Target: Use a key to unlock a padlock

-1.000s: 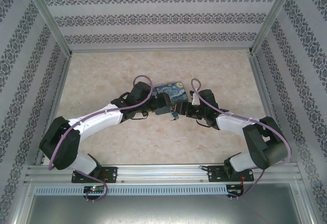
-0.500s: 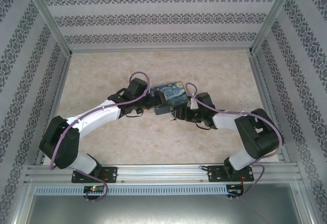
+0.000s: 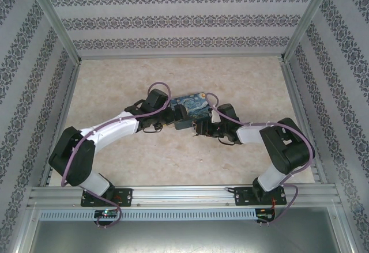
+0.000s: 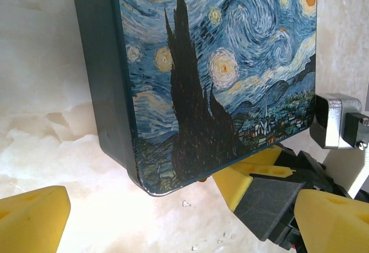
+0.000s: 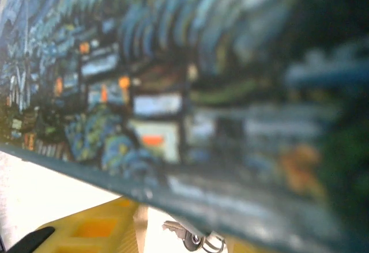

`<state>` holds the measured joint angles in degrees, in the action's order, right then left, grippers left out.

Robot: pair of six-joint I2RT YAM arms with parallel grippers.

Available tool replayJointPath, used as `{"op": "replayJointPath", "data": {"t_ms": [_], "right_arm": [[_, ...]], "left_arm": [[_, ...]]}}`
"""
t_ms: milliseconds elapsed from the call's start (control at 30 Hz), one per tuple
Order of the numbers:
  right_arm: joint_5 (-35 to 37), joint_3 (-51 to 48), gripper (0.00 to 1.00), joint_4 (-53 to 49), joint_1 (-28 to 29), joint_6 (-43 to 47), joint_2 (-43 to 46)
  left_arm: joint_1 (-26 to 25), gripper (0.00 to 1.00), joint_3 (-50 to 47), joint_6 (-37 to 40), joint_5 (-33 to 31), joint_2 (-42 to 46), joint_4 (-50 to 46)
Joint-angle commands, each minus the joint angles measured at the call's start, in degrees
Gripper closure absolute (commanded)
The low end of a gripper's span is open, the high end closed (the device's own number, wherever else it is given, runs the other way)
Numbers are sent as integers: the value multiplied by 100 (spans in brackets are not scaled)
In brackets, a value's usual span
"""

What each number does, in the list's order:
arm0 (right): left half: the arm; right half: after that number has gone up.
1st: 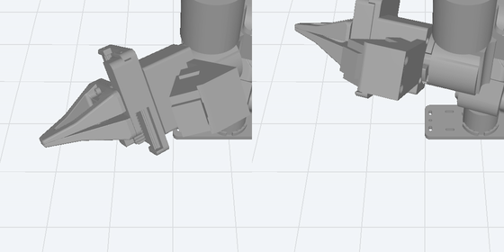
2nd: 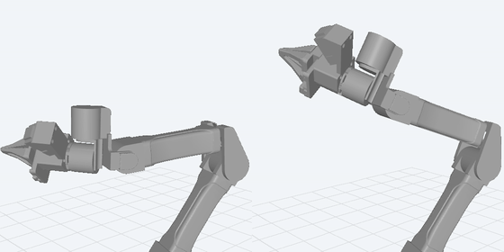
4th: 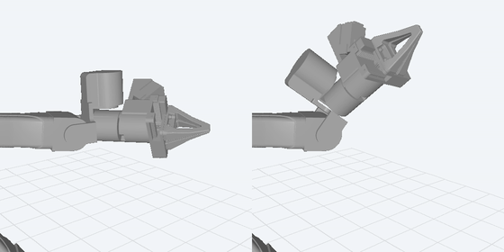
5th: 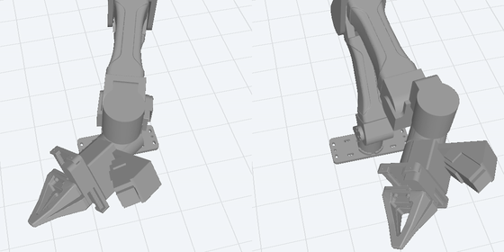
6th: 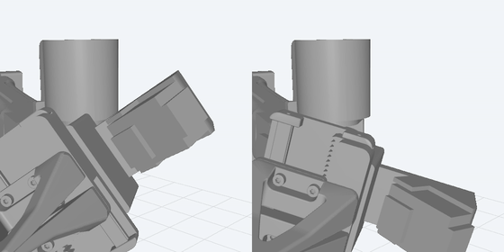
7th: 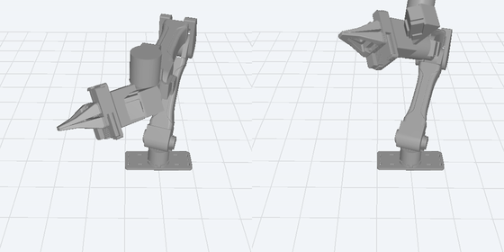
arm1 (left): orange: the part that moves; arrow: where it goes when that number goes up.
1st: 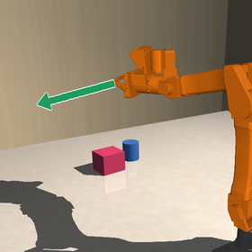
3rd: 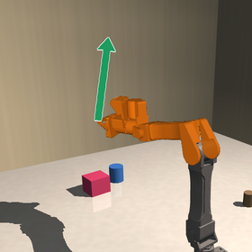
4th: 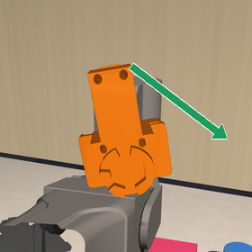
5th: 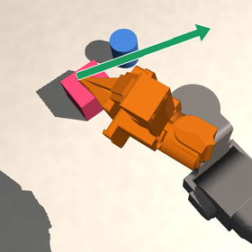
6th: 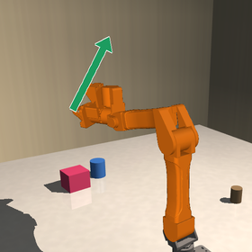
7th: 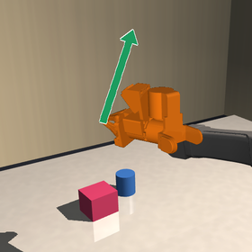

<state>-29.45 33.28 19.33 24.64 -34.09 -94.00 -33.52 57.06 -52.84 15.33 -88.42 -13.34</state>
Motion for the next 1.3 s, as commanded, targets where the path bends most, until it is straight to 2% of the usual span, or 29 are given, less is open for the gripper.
{"op": "replayJointPath", "data": {"t_ms": [0, 200, 267, 467, 667, 867, 1267], "right_arm": [[-104, 104, 64, 121, 84, 99, -86], [-139, 85, 89, 112, 84, 69, -54], [-140, 82, 94, 69, 77, 59, -14], [-61, 52, 99, -63, 52, -35, 124], [50, 8, 100, -114, 32, -364, 169], [165, -58, 100, -112, 19, -798, 202], [247, -102, 100, -9, -21, -2135, 170]], "left_arm": [[91, 0, 160, 132, 67, -11, -20], [124, 0, 158, 159, 113, -63, 16], [135, 0, 167, 198, 84, -75, -11], [152, 0, 399, 565, -260, -201, -441], [119, 0, 950, 1114, -1001, -599, -1287], [-146, 0, 1383, 1473, -1701, -1010, -1767], [-714, 0, 1305, 1479, -2424, -1436, -1979]]}}
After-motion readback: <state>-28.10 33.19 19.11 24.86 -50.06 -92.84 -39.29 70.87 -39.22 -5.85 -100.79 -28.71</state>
